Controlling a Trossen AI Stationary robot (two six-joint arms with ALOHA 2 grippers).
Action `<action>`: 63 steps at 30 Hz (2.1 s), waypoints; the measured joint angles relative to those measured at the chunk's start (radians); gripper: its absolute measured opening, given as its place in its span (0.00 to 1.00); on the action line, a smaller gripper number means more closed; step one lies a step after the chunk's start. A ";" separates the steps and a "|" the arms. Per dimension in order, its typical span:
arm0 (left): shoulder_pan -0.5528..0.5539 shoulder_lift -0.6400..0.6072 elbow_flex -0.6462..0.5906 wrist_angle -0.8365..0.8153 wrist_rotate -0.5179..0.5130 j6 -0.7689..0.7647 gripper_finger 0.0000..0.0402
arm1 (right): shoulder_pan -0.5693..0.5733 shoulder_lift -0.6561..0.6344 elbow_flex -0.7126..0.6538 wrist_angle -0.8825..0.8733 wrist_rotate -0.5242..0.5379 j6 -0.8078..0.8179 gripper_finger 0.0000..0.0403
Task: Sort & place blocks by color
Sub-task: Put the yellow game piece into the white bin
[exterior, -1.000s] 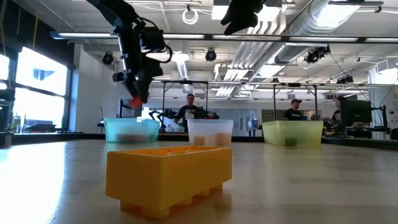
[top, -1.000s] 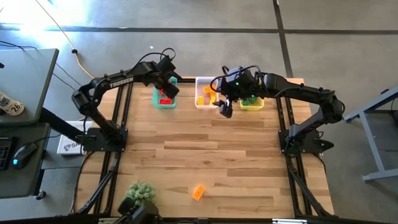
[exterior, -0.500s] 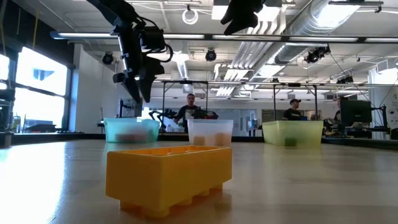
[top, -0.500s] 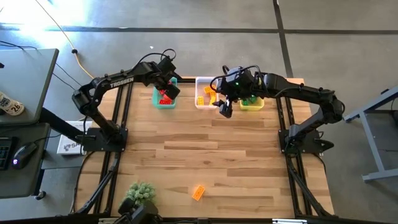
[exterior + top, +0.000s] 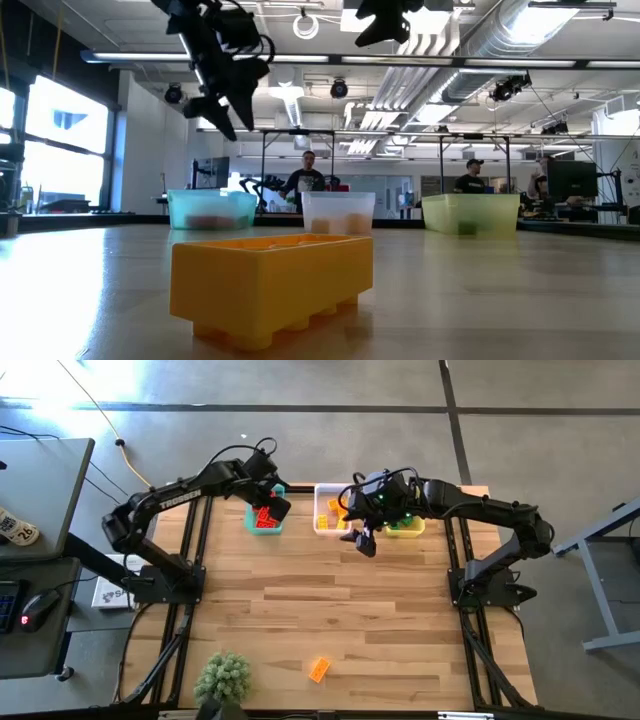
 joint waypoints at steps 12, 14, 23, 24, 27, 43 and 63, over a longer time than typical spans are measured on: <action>-0.266 -0.151 0.000 -0.011 0.003 -0.123 0.56 | 0.174 0.000 0.000 0.010 -0.092 0.008 0.66; -0.312 -0.168 0.000 -0.010 0.002 -0.138 0.56 | 0.217 0.000 0.000 0.031 -0.073 0.008 0.66; -0.550 -0.209 0.000 -0.010 -0.007 -0.175 0.56 | 0.426 0.039 -0.004 0.179 0.023 0.029 0.66; -0.579 -0.209 0.000 -0.010 -0.012 -0.179 0.56 | 0.446 0.051 -0.004 0.203 0.034 0.042 0.66; -0.665 -0.208 0.000 -0.012 -0.026 -0.176 0.56 | 0.503 0.101 -0.004 0.246 0.050 0.075 0.66; -0.838 -0.208 0.000 -0.009 -0.162 -0.181 0.56 | 0.640 0.345 -0.004 0.318 0.105 -0.032 0.66; -0.837 -0.208 0.000 -0.009 -0.208 -0.223 0.56 | 0.651 0.573 -0.004 0.426 -0.001 -0.308 0.66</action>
